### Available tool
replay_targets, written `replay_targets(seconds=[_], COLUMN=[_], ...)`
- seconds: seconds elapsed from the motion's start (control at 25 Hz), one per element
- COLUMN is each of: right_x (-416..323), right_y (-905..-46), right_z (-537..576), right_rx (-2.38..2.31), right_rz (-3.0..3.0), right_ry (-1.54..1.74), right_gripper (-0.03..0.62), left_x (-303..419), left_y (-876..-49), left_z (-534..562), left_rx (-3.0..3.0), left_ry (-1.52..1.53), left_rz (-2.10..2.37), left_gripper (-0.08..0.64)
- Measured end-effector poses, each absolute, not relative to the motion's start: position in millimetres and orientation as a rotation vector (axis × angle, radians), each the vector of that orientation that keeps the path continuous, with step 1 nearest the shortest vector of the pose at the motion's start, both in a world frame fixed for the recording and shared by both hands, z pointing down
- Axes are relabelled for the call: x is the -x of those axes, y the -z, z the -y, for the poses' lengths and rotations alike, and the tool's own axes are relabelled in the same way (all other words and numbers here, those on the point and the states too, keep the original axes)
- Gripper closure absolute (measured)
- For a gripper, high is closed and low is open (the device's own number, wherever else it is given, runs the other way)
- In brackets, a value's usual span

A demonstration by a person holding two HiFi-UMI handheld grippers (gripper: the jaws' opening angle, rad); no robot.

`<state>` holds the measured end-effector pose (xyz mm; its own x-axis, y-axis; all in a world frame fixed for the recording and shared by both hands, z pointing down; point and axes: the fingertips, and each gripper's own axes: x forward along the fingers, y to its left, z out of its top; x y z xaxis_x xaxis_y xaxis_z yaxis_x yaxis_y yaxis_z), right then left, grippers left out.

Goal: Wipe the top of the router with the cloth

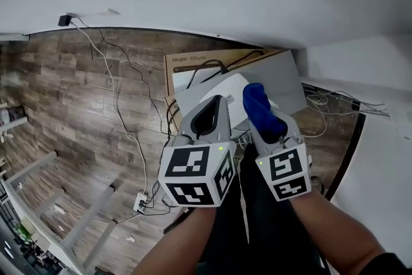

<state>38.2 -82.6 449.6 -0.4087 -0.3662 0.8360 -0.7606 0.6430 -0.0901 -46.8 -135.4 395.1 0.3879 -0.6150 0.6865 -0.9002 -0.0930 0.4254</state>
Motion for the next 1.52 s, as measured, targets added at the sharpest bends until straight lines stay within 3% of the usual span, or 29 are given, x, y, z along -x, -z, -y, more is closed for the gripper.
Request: replay_targets(seconds=[0.28, 0.44, 0.6, 0.84, 1.52], right_x=[-12.3, -3.0, 2.6, 17.1, 34.8], right_y=[-231.1, -59.2, 52.0, 97.1, 113.7], right_z=[169.8, 169.4, 139.8, 121.6, 99.0], right_rx=[-1.031, -1.115, -1.182, -1.238, -1.259], right_rz=[2.347, 2.571, 2.731, 2.836, 2.834], right_ry=[-0.324, -0.122, 0.047, 0.158, 0.233], right_gripper=[0.448, 0.448, 0.449, 0.456, 0.459], left_x=[58.1, 71.1, 69.5, 76.8, 100.5], left_y=[-167.5, -13.6, 66.6, 114.7, 122.1], left_z=[198.8, 175.7, 138.5, 119.8, 97.6], left_rx=[-2.130, -2.291, -2.378, -2.436, -2.456], left_ry=[-0.249, -0.174, -0.128, -0.071, -0.021], left_rz=[1.529, 1.714, 1.856, 1.975, 1.993], left_gripper=[0.560, 0.560, 0.560, 0.560, 0.560])
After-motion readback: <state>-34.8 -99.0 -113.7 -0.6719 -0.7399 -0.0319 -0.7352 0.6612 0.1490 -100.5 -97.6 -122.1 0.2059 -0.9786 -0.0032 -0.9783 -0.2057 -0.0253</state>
